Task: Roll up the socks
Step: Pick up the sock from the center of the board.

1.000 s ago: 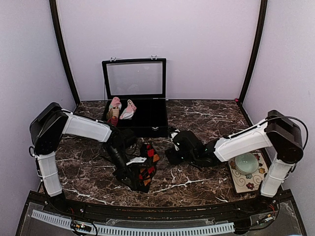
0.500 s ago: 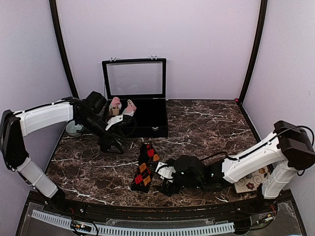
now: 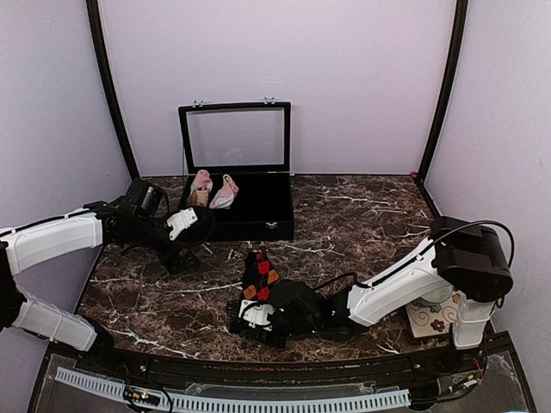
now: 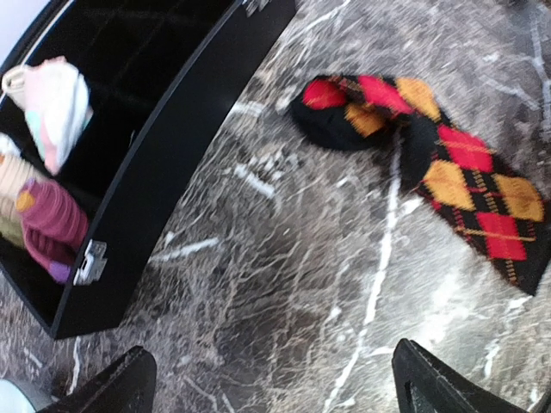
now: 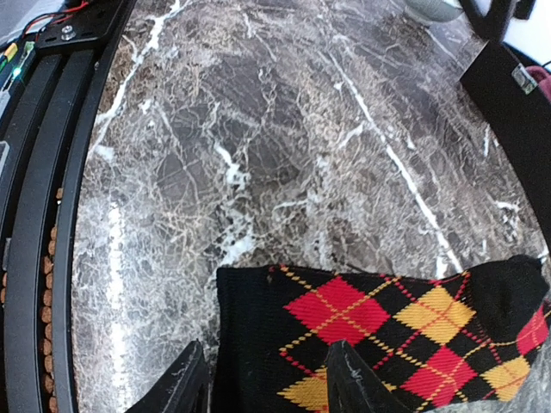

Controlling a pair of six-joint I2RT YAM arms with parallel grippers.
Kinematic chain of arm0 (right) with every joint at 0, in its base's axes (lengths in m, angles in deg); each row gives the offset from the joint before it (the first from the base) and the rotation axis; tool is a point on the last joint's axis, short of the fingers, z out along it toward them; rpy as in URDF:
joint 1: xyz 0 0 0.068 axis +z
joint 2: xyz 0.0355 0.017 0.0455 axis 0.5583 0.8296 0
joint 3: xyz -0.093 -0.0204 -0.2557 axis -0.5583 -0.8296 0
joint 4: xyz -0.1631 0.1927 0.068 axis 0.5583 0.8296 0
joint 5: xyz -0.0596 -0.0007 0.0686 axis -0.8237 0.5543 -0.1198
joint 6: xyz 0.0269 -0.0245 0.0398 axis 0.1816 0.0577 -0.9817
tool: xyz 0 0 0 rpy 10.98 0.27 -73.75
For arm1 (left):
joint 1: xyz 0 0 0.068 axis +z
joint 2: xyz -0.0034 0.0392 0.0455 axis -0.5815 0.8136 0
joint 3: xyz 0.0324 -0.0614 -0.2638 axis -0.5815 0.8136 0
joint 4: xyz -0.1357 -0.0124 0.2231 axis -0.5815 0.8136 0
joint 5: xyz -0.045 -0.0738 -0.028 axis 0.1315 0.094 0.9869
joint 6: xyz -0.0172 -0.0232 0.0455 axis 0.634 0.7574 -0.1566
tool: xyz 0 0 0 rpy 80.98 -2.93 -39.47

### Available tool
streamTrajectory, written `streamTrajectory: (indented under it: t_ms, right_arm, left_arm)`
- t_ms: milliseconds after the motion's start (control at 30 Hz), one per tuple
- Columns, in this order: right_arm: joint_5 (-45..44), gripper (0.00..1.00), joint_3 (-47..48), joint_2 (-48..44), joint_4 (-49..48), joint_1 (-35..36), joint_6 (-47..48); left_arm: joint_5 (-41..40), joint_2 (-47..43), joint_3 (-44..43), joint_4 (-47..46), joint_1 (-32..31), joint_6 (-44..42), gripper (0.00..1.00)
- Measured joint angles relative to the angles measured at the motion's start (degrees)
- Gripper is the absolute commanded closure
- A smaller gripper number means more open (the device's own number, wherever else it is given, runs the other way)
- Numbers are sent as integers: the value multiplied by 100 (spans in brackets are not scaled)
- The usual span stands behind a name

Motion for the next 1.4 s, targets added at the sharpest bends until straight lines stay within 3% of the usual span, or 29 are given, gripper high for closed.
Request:
streamTrajectory:
  t_ms: [367,600,800,1033,1300,1400]
  right_arm:
    - [142,64,-109,120,70,0,-227]
    - [131,88,-173,179,35,-2,-498]
    - [619,100,-74,260,-13,-269,-1016]
    - [1589,100,31,378,-39,-671,-1698]
    - [2881,100,20,529,-175,-1250,-3051]
    - [3152,100,-57,592,-409,-1340,-3591]
  left_arm:
    - [1786,-22,28,275,0,-208,1]
    - [2741,98,177,459,0,-732,1]
    - [3101,101,227,754,-20,-1182,1]
    - [3191,160,328,1128,-566,-1644,13]
    - [3128,595,420,973,-1429,-1727,30]
    - [3003,892,413,846,-1622,-1755,32]
